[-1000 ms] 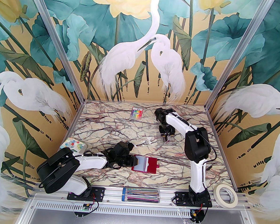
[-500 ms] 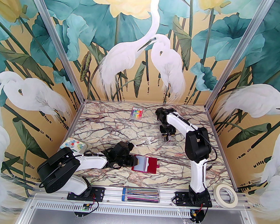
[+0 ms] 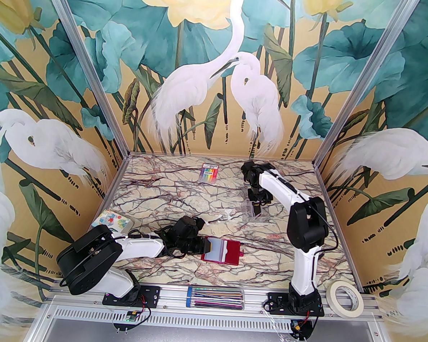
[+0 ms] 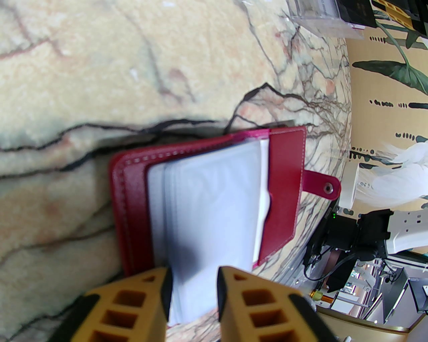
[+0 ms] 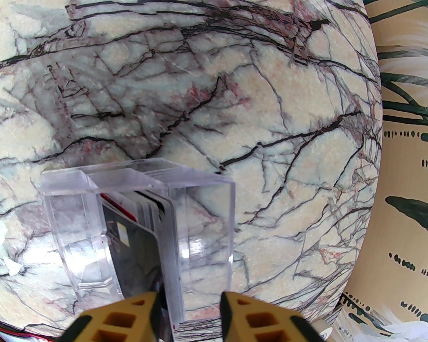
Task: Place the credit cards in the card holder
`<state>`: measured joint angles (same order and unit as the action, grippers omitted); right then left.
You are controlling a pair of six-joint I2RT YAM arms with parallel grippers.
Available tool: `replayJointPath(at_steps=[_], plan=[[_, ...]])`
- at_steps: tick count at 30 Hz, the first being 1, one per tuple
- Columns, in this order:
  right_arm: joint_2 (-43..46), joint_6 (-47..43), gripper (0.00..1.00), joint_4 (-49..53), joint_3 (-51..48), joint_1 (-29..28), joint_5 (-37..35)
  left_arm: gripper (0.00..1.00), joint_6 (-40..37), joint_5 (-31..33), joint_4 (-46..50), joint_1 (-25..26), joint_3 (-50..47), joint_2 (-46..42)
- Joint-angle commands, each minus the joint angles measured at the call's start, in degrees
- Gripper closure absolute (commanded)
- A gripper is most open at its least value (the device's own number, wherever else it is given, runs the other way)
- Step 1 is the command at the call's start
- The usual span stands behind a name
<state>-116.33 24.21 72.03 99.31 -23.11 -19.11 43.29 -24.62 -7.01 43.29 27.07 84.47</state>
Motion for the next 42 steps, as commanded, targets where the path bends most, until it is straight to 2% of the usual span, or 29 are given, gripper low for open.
replayJointPath(at_steps=[1, 10, 18, 42], plan=[[1.87, -0.47, 0.71, 0.60, -0.87, 0.46, 0.51, 0.70, -0.48, 0.72, 3.60, 1.12, -0.55, 2.46], [1.78, -0.74, 0.82, -0.79, -1.67, 0.44, 3.18, 0.70, -0.48, 0.89, 3.59, 1.18, -0.70, 2.54], [2.34, -0.89, 1.00, -0.84, -1.40, 0.45, 3.67, 0.70, -0.59, 0.90, 3.84, 1.18, -0.44, 2.61], [8.00, 0.40, 1.00, -2.55, -2.02, 0.79, 11.18, 0.70, -0.72, 0.89, 4.54, 1.18, 0.07, 1.79]])
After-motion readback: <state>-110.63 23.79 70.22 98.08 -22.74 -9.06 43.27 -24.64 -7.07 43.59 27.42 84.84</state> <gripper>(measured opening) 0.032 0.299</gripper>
